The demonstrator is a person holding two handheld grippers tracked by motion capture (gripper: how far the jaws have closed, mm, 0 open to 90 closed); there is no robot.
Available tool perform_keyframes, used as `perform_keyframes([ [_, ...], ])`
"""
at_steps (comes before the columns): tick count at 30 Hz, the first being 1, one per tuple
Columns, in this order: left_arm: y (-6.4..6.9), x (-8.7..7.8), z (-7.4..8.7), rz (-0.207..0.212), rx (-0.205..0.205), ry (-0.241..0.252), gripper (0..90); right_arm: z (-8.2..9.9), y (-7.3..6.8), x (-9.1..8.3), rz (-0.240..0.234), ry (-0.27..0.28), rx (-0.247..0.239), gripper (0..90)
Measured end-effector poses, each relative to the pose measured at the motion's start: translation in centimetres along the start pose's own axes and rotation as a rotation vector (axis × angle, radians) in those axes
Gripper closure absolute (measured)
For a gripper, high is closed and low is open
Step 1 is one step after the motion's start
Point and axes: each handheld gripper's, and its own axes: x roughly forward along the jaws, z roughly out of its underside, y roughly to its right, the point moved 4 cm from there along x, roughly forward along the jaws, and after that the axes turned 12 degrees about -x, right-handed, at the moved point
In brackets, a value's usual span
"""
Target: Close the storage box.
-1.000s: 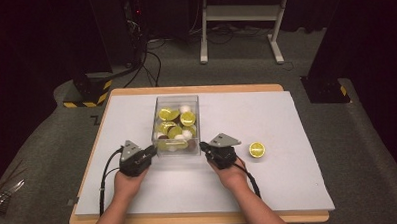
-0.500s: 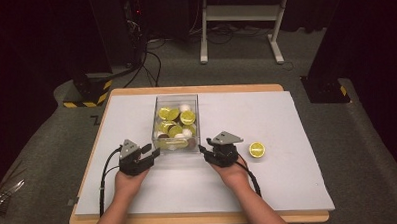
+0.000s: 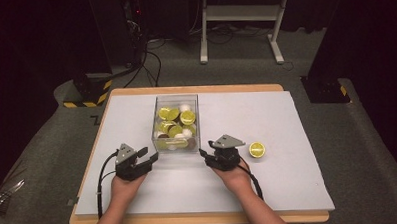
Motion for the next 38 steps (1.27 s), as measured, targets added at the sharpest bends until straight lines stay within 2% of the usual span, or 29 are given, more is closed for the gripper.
perform_keyframes([
  [5, -1.1, -1.2, 0.2, -0.031, 0.018, -0.008, 45.7, 0.9, 0.5, -1.3, 0.023, -0.009, -0.001, 49.1],
  [12, -4.0, -3.3, 0.2, -0.123, 0.056, -0.022, 42.6, 3.2, 2.4, -4.4, 0.087, -0.029, 0.007, 46.5],
  [14, -4.8, -3.9, 0.3, -0.153, 0.070, -0.037, 42.1, 3.9, 3.0, -5.3, 0.107, -0.035, 0.020, 45.7],
  [15, -5.1, -4.2, 0.3, -0.166, 0.069, -0.039, 40.8, 4.8, 3.8, -6.3, 0.135, -0.040, 0.022, 45.5],
  [16, -5.4, -4.5, 0.3, -0.176, 0.076, -0.044, 40.8, 4.8, 3.8, -6.3, 0.135, -0.040, 0.022, 45.5],
  [21, -6.8, -5.8, 0.6, -0.239, 0.124, -0.065, 37.9, 7.3, 5.7, -8.9, 0.187, -0.064, 0.072, 45.5],
  [22, -6.9, -5.8, 0.7, -0.245, 0.104, -0.046, 37.4, 8.0, 6.1, -9.5, 0.200, -0.069, 0.077, 45.5],
  [23, -7.2, -6.0, 0.7, -0.254, 0.119, -0.065, 37.1, 8.4, 6.4, -9.9, 0.210, -0.074, 0.084, 45.4],
  [25, -7.5, -6.1, 0.6, -0.257, 0.100, -0.065, 35.5, 10.0, 7.4, -11.1, 0.244, -0.084, 0.113, 45.0],
  [27, -7.6, -6.1, 0.5, -0.261, 0.088, -0.069, 35.4, 10.5, 7.8, -11.5, 0.256, -0.089, 0.125, 44.9],
  [29, -7.9, -5.8, 0.7, -0.276, 0.065, -0.095, 32.1, 12.1, 8.9, -12.4, 0.295, -0.120, 0.148, 43.6],
  [31, -7.8, -5.6, 0.8, -0.281, 0.053, -0.093, 30.9, 12.4, 9.1, -12.5, 0.305, -0.130, 0.154, 43.1],
  [32, -7.9, -5.7, 0.9, -0.289, 0.089, -0.114, 30.8, 12.8, 9.4, -12.7, 0.319, -0.148, 0.151, 42.6],
  [34, -7.8, -5.6, 1.0, -0.289, 0.079, -0.095, 30.2, 14.0, 9.9, -12.7, 0.347, -0.200, 0.160, 41.2],
  [35, -7.8, -5.6, 1.0, -0.289, 0.079, -0.095, 30.2, 14.0, 9.9, -12.7, 0.347, -0.200, 0.160, 41.2],
  [36, -7.8, -5.6, 0.9, -0.289, 0.077, -0.094, 30.2, 14.2, 10.0, -12.6, 0.338, -0.213, 0.182, 39.0],
  [38, -7.9, -5.7, 1.0, -0.291, 0.088, -0.105, 30.2, 14.1, 10.0, -12.6, 0.346, -0.210, 0.164, 38.6],
])
